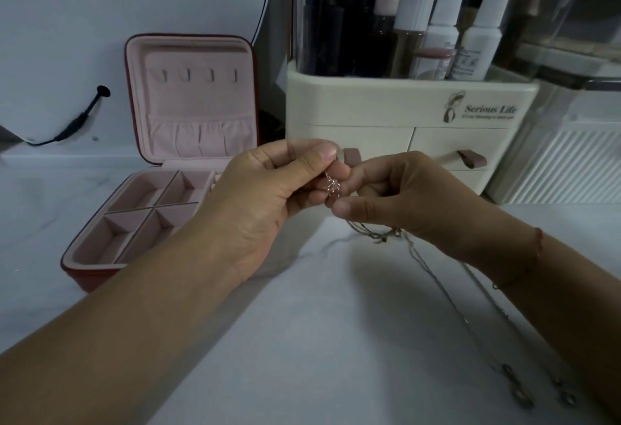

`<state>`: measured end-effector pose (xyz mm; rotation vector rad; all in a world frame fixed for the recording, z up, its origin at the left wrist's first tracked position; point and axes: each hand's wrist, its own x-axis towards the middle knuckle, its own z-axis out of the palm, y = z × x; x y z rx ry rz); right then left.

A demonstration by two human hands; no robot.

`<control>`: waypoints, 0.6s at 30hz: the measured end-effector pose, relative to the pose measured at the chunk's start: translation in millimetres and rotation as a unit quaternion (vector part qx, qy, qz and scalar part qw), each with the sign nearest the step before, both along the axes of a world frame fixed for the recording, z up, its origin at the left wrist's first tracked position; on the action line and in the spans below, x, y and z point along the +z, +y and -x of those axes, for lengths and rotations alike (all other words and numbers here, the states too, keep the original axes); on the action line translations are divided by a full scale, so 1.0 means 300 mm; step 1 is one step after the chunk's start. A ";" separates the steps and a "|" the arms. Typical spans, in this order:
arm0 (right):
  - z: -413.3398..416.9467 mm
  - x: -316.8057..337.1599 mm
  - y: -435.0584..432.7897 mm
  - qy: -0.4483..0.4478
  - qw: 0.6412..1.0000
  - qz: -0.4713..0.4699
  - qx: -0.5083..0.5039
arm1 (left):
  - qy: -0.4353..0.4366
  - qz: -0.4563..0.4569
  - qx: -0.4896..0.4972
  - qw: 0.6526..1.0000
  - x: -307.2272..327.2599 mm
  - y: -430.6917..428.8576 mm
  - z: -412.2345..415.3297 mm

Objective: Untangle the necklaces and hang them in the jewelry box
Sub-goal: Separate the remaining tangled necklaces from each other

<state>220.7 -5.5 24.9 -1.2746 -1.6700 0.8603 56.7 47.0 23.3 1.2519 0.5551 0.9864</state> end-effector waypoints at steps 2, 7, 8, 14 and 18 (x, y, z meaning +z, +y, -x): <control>0.000 -0.001 -0.001 0.001 1.000 0.005 0.002 | -0.003 0.003 -0.002 1.000 -0.001 0.000 -0.001; -0.007 0.005 -0.008 -0.024 0.999 0.022 0.015 | 0.004 0.004 -0.001 1.000 -0.001 -0.003 -0.001; -0.008 0.006 -0.008 -0.034 0.999 0.026 0.018 | 0.006 0.004 -0.001 1.000 -0.002 -0.002 -0.001; -0.010 0.013 -0.009 -0.064 0.997 0.036 0.026 | 0.010 0.005 -0.002 1.000 -0.005 -0.002 -0.002; -0.012 0.022 -0.012 -0.071 0.996 0.037 0.039 | 0.011 0.006 -0.002 1.000 -0.009 -0.005 -0.005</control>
